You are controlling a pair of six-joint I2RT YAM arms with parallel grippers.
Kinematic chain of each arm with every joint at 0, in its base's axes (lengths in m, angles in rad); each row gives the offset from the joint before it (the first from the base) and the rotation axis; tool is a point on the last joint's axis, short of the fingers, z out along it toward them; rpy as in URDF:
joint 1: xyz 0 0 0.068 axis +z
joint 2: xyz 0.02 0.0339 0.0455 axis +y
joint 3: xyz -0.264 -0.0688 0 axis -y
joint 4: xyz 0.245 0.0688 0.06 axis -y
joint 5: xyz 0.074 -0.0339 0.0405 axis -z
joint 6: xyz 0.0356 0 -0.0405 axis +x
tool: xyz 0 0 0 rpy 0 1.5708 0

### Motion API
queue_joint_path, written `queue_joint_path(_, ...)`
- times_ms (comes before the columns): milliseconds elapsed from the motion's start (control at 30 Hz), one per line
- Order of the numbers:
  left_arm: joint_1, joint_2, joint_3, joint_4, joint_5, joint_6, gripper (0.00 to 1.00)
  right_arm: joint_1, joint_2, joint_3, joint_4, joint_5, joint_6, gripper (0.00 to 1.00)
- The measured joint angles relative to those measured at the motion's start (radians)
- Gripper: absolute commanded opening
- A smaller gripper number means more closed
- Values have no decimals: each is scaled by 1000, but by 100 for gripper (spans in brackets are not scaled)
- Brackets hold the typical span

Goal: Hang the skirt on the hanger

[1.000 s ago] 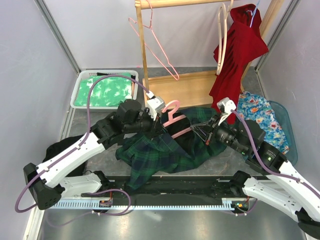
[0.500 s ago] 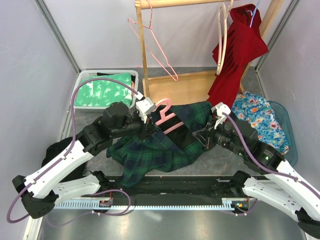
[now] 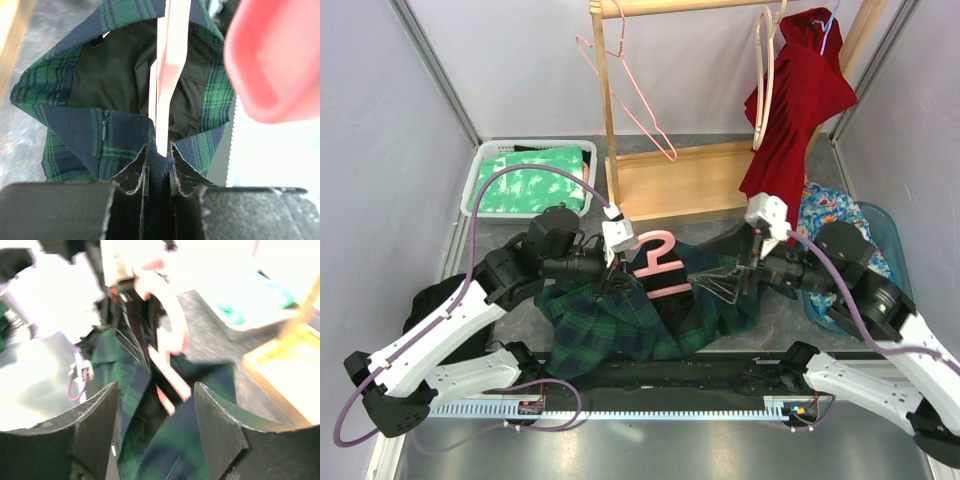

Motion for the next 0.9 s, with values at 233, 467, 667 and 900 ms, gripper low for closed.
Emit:
queue_joint_path(233,0,34,28,-29,128,64,2,3,243,33,-9,-175,-107,60)
queue_joint_path(467,0,61,37,-35,177,92,2,7,272,-10,6,-218,-122,40)
queue_joint_path(667,0,68,37,-32,175,92,2,24,280,-43,50,-251,-117,26)
queue_joint_path(900,-8,64,37,-34,76,69,33,29,283,-73,83,-240,-127,0)
